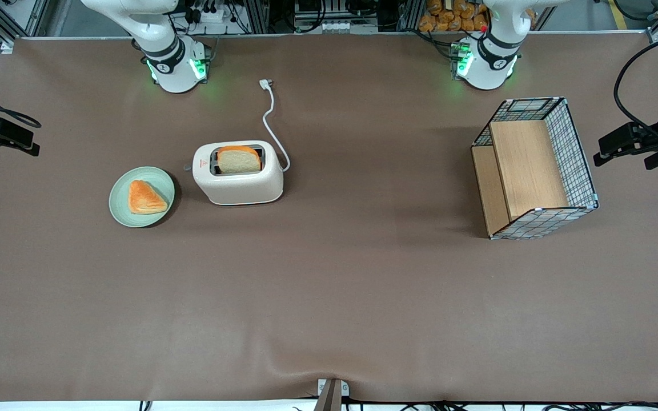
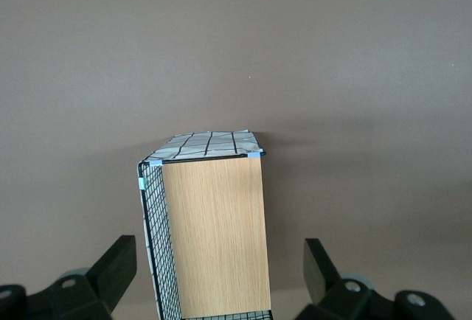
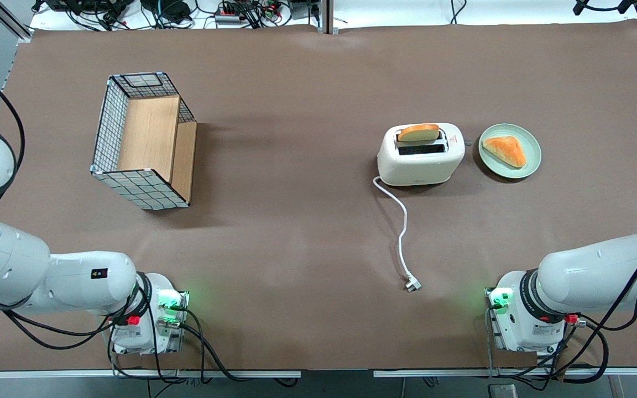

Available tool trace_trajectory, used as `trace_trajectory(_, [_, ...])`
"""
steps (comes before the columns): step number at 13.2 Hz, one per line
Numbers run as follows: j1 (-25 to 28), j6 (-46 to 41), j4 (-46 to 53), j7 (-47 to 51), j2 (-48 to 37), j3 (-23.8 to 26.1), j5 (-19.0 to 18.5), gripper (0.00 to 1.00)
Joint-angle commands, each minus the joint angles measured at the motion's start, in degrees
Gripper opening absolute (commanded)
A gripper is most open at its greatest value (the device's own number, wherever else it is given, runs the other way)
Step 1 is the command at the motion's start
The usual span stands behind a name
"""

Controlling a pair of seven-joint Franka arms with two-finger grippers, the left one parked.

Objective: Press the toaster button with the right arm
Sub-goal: 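Move the right gripper out from rest toward the white toaster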

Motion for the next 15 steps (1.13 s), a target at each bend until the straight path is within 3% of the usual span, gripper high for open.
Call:
trace_trajectory(1, [1.45,-0.78,-0.56,-1.84,0.19,0.51,0.07,1.00])
trace_trajectory(4, [3.13,-1.92,-2.50,-9.84,0.10,0.59,0.33,1.00])
trace_trajectory(10, [13.58,-3.86,-6.79,-10.64,-1.39,0.59,0.42,1.00])
trace_trajectory(15, [16.57,-1.85,-14.87,-11.43,-6.13,0.68,0.59,1.00])
